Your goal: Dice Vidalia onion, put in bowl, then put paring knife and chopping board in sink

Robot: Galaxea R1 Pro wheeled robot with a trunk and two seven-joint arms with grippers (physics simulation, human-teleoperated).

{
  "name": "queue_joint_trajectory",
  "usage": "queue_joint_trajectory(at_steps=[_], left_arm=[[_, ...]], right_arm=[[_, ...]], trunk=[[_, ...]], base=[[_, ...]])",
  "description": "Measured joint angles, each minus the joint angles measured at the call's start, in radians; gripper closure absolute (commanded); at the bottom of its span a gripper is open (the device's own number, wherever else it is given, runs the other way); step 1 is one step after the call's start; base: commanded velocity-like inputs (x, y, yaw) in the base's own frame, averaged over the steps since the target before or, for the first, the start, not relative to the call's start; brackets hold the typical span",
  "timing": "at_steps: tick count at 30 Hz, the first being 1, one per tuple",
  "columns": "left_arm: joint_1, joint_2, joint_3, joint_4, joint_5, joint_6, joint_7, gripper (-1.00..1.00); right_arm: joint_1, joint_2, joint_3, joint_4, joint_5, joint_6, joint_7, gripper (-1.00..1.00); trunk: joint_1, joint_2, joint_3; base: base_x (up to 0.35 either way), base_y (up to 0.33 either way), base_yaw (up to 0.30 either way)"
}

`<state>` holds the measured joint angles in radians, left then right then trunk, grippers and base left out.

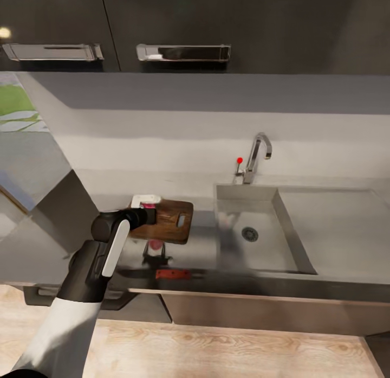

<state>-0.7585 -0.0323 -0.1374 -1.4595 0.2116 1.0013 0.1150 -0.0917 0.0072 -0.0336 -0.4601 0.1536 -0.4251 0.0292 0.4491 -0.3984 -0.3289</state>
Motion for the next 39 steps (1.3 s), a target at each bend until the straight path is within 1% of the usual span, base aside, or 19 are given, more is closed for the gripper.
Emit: queue_joint_trajectory(at_steps=[5,11,18,39], left_arm=[[0.000,0.000,0.000,0.003,0.000,0.000,0.000,1.00],[0.000,0.000,-0.001,0.001,0.000,-0.002,0.000,1.00],[0.000,0.000,-0.006,0.002,0.000,-0.001,0.000,1.00],[0.000,0.000,-0.006,0.019,0.000,-0.001,0.000,1.00]], right_arm=[[0.000,0.000,0.000,0.000,0.000,0.000,0.000,-1.00],[0.000,0.000,0.000,0.000,0.000,0.000,0.000,-1.00],[0.000,0.000,-0.001,0.000,0.000,0.000,0.000,-1.00],[0.000,0.000,-0.001,0.000,0.000,0.000,0.000,-1.00]], trunk=[[0.000,0.000,0.000],[0.000,0.000,0.000],[0.000,0.000,0.000],[0.000,0.000,-0.003]], base=[[0.169,0.149,0.000],[0.044,0.038,0.000],[0.002,-0.108,0.000],[0.000,-0.004,0.000]])
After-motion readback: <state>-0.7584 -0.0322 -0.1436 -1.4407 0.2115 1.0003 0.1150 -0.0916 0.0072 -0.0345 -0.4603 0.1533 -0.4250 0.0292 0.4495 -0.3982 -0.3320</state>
